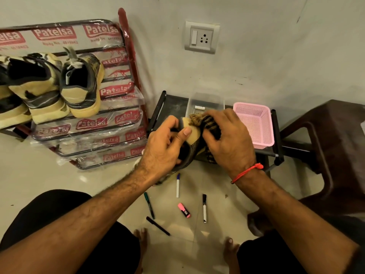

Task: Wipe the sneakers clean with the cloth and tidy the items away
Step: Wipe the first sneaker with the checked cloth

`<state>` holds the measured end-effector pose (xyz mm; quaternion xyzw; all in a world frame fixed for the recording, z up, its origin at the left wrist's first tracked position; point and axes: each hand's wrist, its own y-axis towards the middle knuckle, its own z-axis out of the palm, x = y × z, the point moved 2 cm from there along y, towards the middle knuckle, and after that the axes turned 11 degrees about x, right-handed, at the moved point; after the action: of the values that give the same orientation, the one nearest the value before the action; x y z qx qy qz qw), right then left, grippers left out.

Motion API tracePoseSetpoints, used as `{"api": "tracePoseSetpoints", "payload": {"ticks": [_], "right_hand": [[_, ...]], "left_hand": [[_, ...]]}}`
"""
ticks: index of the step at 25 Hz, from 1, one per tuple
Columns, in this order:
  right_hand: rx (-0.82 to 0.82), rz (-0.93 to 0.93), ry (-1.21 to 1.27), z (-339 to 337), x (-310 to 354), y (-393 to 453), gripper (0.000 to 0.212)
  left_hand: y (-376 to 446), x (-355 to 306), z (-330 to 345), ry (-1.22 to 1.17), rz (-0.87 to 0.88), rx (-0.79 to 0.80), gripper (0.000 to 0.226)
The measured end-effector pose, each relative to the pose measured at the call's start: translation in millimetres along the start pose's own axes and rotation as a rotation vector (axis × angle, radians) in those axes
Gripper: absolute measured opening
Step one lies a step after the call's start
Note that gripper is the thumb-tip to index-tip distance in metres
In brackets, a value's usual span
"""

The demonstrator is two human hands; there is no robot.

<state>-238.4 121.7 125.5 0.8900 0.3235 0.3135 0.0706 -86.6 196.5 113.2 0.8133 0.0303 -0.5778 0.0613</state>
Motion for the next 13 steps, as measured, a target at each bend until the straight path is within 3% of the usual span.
{"api": "tracePoseSetpoints", "payload": {"ticks": [4,8,11,13], "right_hand": [[0.202,0.035,-0.144,11.6,5.9,-10.1,0.037],[0.445,0.041,-0.227,8.3,3.7,-4.9,0.043],[0.478,-0.037,-0.238,10.0,6.2,-13.7,0.042],[0.627,-0.127,-0.243,27.5,14.3,-31.0,0.041]], "left_hand": [[1.9,14.1,-6.6,-0.041,-0.115,-0.09,0.023],[-5.9,27.0,4.6,-0.14,-0.232,-0.074,0.03],[1.1,28.0,0.4,-0.237,-0.272,-0.165,0.03],[10.2,21.8,-9.2,-0.331,-0.266,-0.253,0.026]]}}
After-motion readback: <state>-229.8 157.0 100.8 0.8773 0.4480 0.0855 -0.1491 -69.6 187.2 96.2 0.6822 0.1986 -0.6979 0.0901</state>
